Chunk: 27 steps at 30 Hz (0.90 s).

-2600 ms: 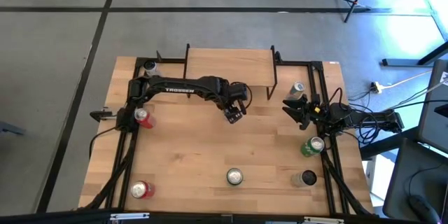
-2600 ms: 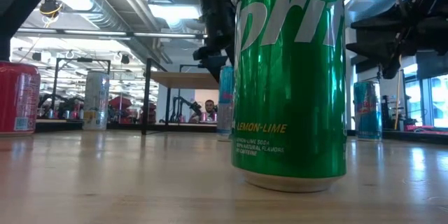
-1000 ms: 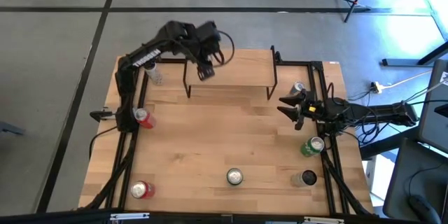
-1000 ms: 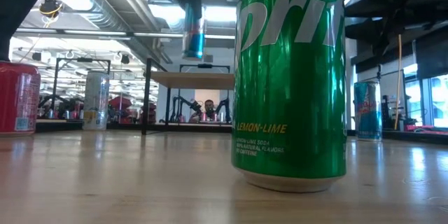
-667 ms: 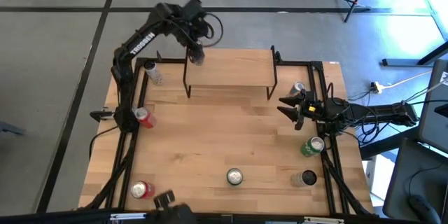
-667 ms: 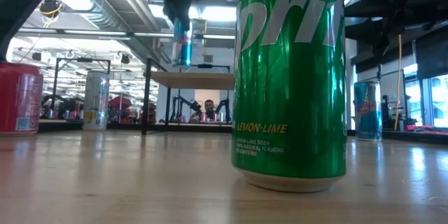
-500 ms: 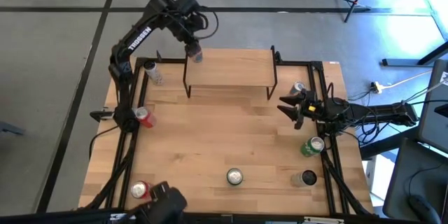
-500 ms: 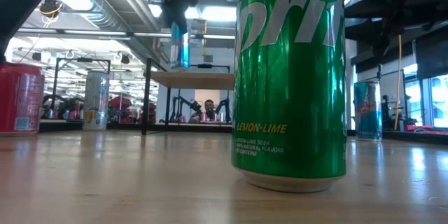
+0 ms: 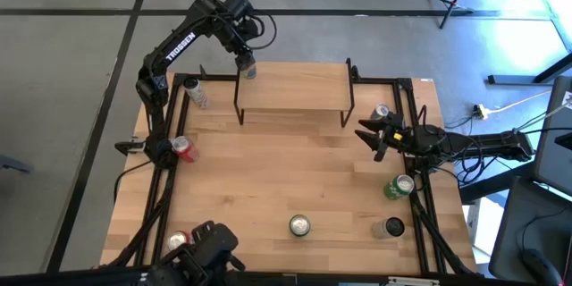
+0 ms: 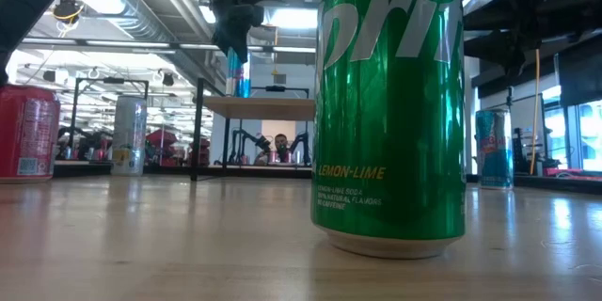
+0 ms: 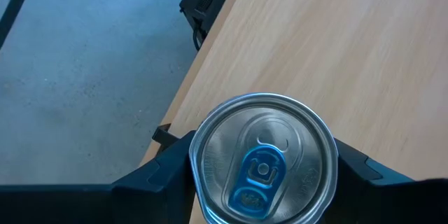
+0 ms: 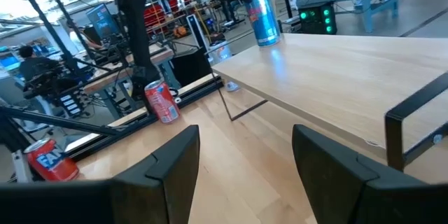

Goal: Place canned beverage on shelf
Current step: Put the left blue soda can on the shelf, then put the blue soda can on the shelf aligned with the other blue soda can

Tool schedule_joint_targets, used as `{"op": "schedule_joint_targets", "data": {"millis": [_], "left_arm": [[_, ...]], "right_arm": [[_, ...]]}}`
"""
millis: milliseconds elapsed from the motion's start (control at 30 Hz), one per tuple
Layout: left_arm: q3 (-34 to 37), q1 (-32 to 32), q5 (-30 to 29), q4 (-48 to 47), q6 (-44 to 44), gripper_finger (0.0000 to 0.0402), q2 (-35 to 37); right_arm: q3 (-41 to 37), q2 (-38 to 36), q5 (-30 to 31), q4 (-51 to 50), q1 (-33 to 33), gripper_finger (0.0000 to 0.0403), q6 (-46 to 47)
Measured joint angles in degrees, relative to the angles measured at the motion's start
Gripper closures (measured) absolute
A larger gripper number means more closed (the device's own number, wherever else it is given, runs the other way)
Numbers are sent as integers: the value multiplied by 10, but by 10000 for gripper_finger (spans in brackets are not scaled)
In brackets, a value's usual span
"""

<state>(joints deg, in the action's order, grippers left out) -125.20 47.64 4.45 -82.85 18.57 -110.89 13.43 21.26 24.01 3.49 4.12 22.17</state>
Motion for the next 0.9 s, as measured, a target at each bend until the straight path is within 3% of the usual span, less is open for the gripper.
{"op": "schedule_joint_targets", "data": {"millis": [200, 567, 700, 900], "left_arm": [[1, 0, -1, 6, -2, 191, 0], [3, -3, -9, 5, -5, 128, -4], [-20, -6, -11, 0, -5, 123, -4], [-92, -27, -72, -4, -17, 122, -4]], "right_arm": [[0, 0, 0, -5, 0, 189, 0], [0, 0, 0, -7, 0, 189, 0], [0, 0, 0, -7, 0, 189, 0], [0, 0, 0, -7, 0, 189, 0]]}}
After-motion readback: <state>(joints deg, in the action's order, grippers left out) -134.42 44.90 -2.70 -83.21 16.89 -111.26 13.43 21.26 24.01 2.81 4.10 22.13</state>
